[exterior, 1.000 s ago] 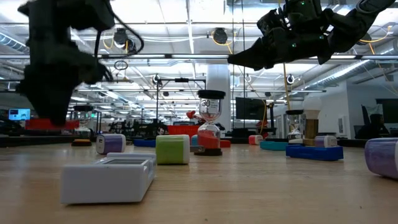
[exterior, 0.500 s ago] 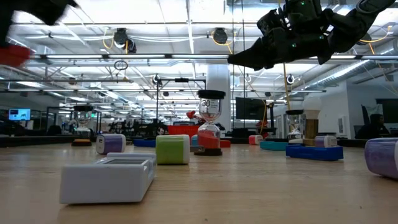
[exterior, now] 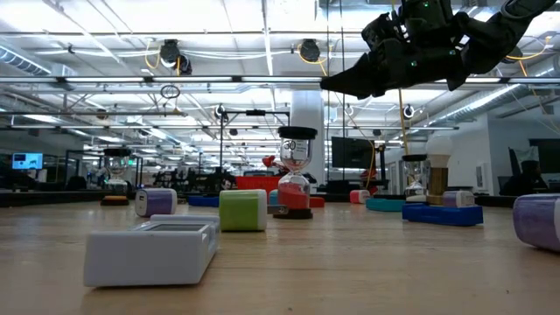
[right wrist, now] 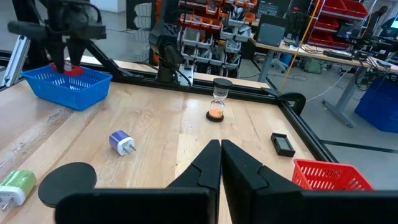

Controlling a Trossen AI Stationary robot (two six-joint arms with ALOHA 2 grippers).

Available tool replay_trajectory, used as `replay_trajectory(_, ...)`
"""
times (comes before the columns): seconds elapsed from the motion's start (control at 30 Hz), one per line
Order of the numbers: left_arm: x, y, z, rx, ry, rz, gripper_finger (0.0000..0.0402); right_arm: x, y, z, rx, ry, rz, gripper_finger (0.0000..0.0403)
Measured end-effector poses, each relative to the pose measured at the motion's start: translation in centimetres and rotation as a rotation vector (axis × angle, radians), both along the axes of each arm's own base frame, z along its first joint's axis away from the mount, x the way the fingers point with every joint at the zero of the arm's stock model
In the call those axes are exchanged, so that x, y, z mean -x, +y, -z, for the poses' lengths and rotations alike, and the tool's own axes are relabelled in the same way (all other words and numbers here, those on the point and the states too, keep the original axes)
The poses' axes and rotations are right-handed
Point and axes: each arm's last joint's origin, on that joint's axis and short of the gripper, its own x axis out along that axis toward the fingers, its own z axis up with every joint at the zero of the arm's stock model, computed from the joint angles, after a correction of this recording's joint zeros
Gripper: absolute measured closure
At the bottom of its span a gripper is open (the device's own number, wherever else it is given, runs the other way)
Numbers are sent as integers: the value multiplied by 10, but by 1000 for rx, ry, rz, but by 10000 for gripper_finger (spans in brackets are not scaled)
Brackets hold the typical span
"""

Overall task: Pick & Place Office items
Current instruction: Put the bottom red digital timer into the blue bin

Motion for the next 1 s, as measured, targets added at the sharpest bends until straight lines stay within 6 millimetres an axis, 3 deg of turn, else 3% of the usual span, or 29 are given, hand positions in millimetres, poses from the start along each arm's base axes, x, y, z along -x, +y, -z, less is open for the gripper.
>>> replay_trajectory(0.4,0,-6,36,0,-3,-14,265,0,0,0,0,-1,0,399)
replay_trajectory(0.87,10,-17,40,54,44,-44,264,0,0,0,0,0,0,399)
replay_trajectory(1.0,10,-17,40,52,47,-50,247,0,0,0,0,0,0,399)
